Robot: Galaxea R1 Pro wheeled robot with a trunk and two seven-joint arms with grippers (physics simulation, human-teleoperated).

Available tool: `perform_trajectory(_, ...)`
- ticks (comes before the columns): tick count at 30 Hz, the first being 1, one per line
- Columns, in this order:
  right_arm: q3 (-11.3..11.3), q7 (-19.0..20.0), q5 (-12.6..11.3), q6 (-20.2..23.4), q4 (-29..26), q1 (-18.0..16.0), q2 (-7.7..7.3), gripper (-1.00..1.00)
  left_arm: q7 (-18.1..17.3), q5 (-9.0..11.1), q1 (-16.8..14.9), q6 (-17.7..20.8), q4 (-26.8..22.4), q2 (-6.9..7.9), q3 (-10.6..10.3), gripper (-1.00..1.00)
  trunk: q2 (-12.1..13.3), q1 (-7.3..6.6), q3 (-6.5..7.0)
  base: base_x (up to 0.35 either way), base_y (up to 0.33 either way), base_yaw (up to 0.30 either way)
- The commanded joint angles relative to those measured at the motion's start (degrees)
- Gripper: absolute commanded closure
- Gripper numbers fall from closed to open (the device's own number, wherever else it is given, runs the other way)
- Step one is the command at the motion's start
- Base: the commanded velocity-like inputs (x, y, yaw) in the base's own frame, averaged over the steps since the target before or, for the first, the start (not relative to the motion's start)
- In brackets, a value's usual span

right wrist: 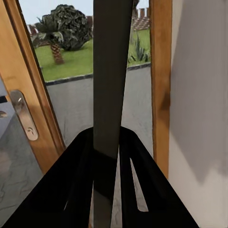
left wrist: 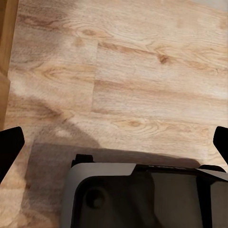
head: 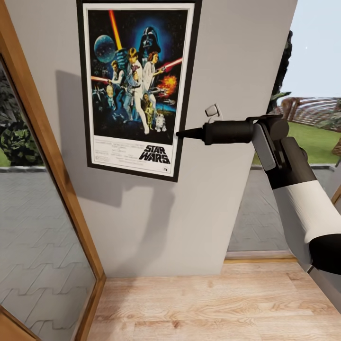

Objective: Pick up the poster from the kitchen countertop and hang it on one of the wall nails in the kitchen.

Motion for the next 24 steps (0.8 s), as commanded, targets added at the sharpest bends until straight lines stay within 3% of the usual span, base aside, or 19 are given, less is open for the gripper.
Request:
perform_trajectory(1, 0.1, 0.0, -0.3, 0.4, 0.0, -0.1, -0.05, 1.0, -0.3, 0.3, 0.0, 0.1, 0.0, -0.01, 0.1, -1.0, -0.1, 0.04, -0.12, 0.0, 0.0, 0.0)
perform_trajectory(24, 0.3, 0.1, -0.2, -1.0, -0.1, 0.3, -0.08, 1.0, -0.3, 0.3, 0.0, 0.1, 0.0, -0.01, 0.1, -1.0, -0.1, 0.04, -0.12, 0.0, 0.0, 0.0)
